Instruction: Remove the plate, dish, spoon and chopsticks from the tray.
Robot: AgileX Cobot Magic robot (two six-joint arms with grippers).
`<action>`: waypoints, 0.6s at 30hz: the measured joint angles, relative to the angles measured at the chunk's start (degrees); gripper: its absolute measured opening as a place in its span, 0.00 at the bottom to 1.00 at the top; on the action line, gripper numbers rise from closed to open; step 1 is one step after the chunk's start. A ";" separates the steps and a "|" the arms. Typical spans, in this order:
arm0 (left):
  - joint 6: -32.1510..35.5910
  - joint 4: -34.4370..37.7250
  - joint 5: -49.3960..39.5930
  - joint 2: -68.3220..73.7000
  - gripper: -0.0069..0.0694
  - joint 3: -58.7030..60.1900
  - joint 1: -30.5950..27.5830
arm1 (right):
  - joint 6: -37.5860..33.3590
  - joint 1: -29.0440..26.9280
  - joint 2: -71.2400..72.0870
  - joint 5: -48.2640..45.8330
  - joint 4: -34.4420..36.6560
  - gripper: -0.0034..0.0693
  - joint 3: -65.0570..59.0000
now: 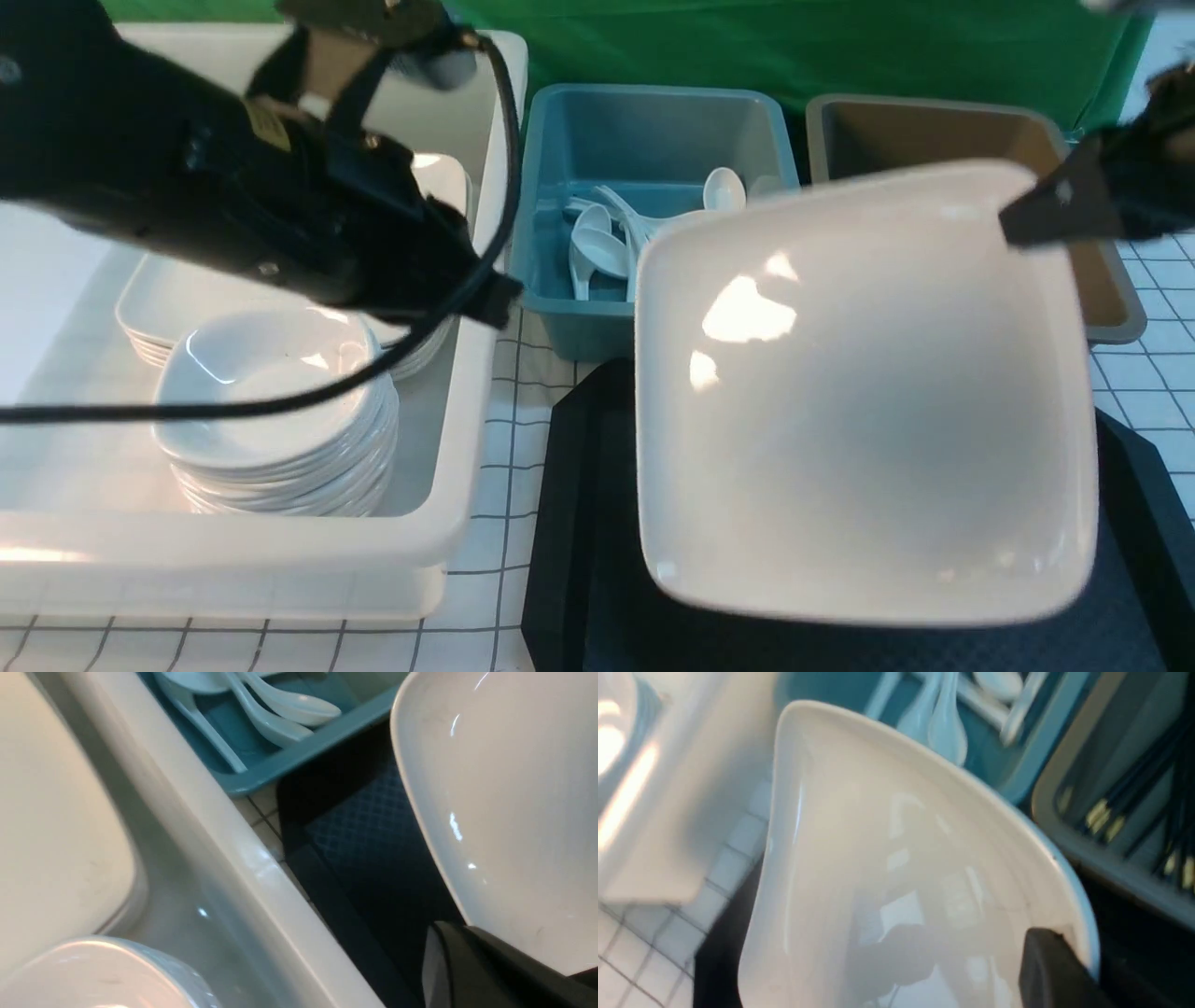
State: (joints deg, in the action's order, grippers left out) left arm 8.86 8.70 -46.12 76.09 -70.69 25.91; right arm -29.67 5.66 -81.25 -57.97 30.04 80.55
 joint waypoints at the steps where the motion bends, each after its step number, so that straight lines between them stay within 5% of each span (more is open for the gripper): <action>1: -0.18 -0.40 -0.52 -0.11 0.09 -0.28 0.00 | -0.01 0.00 0.00 0.00 0.34 0.09 0.86; 9: -2.88 -4.34 -7.99 -2.92 0.09 -8.23 -13.49 | 2.28 4.93 -10.32 0.24 7.73 0.09 25.69; 18: 2.90 7.71 -9.30 -3.92 0.09 -8.30 -33.21 | 9.23 14.39 -33.38 2.39 10.42 0.09 54.88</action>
State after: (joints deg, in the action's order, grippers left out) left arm 11.76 16.41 -55.42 72.17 -78.99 -7.31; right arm -20.44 20.05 -114.63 -55.57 40.47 135.43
